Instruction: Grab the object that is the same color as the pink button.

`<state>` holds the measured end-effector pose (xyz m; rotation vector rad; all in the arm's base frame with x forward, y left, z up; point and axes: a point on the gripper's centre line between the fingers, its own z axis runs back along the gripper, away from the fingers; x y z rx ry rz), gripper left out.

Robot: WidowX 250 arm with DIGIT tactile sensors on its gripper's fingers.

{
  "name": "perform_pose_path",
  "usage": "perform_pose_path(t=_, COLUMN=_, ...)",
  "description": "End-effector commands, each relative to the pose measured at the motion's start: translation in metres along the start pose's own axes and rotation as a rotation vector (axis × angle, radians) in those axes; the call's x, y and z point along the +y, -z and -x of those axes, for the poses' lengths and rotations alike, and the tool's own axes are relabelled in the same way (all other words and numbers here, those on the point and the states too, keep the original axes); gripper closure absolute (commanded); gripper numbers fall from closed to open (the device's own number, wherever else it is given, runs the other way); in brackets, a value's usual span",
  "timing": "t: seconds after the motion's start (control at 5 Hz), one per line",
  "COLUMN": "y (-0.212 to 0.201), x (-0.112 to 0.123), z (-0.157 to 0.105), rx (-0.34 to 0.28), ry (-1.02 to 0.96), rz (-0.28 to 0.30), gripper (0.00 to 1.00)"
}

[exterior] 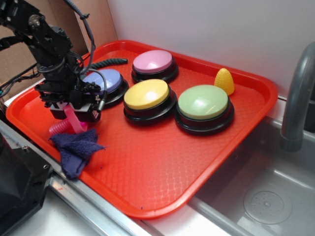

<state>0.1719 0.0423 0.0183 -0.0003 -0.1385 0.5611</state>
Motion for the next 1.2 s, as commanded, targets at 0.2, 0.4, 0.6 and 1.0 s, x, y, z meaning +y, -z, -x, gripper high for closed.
perform_pose_path(t=0.2, y=-0.098, x=-0.019, z=-0.036, rx=-0.072, ry=0.093, rz=0.017, gripper=1.00)
perform_pose_path(t=0.4, y=-0.131, x=-0.031, z=-0.036, rx=-0.115, ry=0.158, rz=0.027, gripper=1.00)
perform_pose_path(t=0.6, y=-0.143, x=-0.041, z=-0.033, rx=-0.080, ry=0.247, rz=-0.015, gripper=1.00)
perform_pose_path(t=1.0, y=-0.141, x=-0.040, z=-0.024, rx=-0.058, ry=0.206, rz=-0.055, gripper=1.00)
